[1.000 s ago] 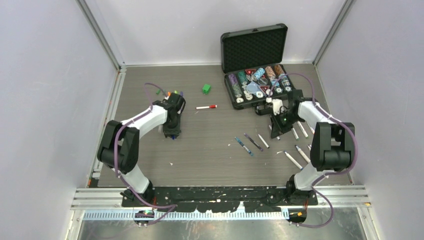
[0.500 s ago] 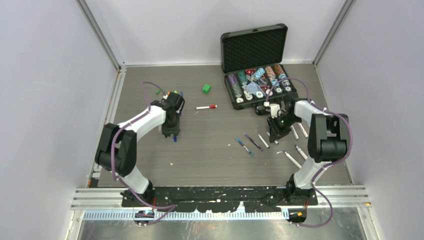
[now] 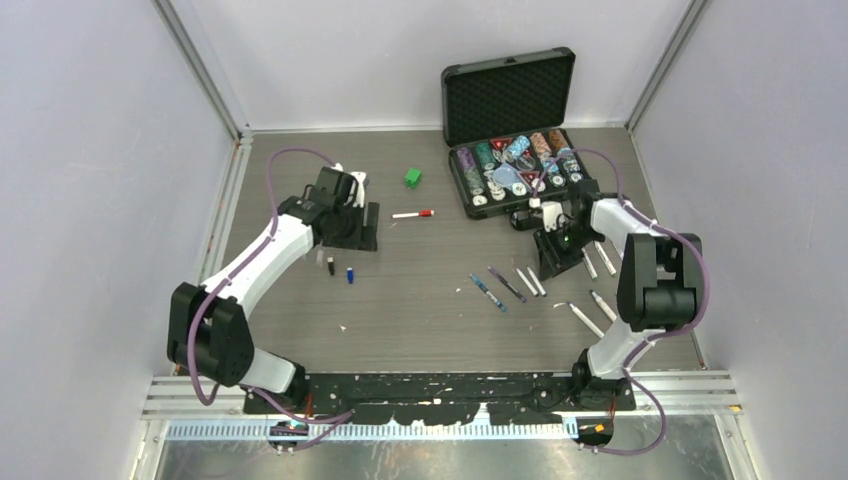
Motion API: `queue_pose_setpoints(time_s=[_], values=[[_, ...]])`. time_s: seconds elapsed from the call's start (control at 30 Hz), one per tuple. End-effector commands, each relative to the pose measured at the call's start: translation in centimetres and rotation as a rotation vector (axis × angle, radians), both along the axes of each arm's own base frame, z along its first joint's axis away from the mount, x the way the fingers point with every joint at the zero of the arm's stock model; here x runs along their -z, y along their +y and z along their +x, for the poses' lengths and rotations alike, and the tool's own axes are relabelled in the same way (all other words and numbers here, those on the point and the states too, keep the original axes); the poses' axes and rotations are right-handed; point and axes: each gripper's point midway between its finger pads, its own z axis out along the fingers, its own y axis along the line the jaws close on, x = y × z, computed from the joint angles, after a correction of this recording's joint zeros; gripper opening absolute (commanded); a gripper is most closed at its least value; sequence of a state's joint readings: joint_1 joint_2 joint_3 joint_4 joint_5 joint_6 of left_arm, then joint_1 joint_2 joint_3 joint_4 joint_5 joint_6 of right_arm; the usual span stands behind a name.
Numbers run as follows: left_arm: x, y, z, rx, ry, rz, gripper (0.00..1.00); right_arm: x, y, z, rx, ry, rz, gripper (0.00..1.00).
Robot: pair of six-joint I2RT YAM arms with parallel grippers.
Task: Open the pen caps
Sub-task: Place the pen at the center of the board, then pick up the pen from the center of the board.
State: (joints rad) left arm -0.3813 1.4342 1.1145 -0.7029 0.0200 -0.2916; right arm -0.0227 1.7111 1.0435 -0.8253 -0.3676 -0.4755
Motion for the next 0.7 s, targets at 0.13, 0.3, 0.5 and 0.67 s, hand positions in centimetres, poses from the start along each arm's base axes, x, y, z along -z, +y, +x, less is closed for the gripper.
queue_pose_setpoints(time_s=[0.13,0.3,0.5,0.67], values=[[-4.1,-6.9,6.0,0.473,-0.168,-0.136,0.79,-7.8,1.1,2.7,-0.036,-0.206,0.062,0.42],[-1.0,-7.9,8.4,0.686,0.000,-0.033,0.73,-12.2,4.6,0.8,-0.068,-0.260,0.242,0.42],[2.0,-9.7,11.5,0.883,-0.043,0.152,0.73,-14.2,6.7,0.0,-0.053,-0.321,0.378,0.42],[3.4,-10.7,14.2,0.916,-0.076,0.224,0.71,-14.0,7.0,-0.5,-0.058,-0.314,0.401,0.43]])
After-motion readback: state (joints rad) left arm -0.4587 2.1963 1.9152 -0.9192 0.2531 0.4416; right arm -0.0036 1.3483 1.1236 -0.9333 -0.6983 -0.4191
